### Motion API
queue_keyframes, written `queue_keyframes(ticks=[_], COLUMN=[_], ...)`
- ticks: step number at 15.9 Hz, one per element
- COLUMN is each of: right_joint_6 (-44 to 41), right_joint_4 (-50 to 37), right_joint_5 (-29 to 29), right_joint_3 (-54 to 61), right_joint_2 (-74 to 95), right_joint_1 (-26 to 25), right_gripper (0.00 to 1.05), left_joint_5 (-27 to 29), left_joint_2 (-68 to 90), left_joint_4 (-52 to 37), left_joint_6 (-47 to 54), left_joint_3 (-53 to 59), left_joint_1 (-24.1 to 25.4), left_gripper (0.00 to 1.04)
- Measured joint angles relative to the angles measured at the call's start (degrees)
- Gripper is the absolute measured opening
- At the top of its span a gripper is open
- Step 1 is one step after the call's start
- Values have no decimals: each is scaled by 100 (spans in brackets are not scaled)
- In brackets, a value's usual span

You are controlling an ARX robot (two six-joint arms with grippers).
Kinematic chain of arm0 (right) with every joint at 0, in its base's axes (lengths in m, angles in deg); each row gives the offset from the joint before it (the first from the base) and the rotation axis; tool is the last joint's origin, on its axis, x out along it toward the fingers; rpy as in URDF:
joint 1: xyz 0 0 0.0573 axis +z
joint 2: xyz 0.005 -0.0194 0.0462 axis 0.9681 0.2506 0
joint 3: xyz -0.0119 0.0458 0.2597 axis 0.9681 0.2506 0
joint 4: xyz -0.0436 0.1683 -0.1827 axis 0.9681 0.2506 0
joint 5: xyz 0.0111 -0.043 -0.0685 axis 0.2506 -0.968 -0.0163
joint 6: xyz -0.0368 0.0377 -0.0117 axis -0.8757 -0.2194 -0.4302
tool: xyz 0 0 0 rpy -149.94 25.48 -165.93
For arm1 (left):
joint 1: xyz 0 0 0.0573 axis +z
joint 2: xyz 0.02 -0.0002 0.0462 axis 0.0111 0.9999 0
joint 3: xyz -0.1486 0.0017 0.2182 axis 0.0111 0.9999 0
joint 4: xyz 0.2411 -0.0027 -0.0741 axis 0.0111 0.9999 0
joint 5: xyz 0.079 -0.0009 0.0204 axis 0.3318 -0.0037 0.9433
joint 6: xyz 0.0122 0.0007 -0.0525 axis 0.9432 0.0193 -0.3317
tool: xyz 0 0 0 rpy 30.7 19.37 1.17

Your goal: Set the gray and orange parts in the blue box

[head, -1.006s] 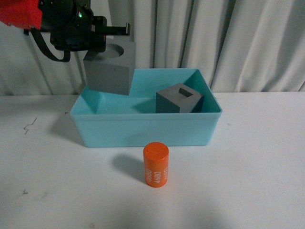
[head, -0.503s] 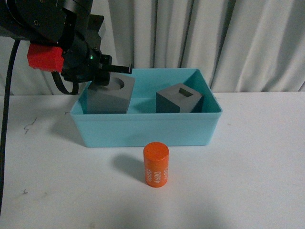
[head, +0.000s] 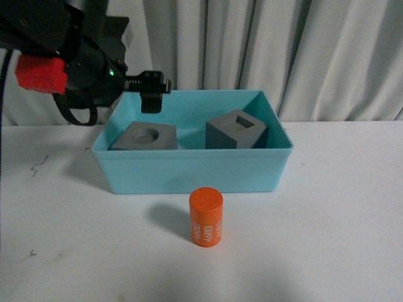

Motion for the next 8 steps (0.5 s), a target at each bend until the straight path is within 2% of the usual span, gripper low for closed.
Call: queue_keyframes(ticks=[1,2,4,7,8], right_joint_6=[0,0,0,0,0], right_joint_4=[0,2,2,0,2], right_joint_5=[0,-2,0,-2,-2], right_joint_3=[0,0,0,0,0], right_joint_2=[0,0,0,0,0], right_joint_1=[0,0,0,0,0], right_gripper=[98,98,98,98,98], left_joint_5=[-175,-404,-743,-1755,-1646], left_joint_2=[-450,-997,-1982,-4500,-5082], left_joint_4=[125,11,-26,466,-516], left_joint_6=[-184,-337,-573,-664,-404], left_joint_3=[223,542,1182,3392,4266], left_joint_1=[83,199,474,1563,1816], left_gripper=[96,99,98,98,94])
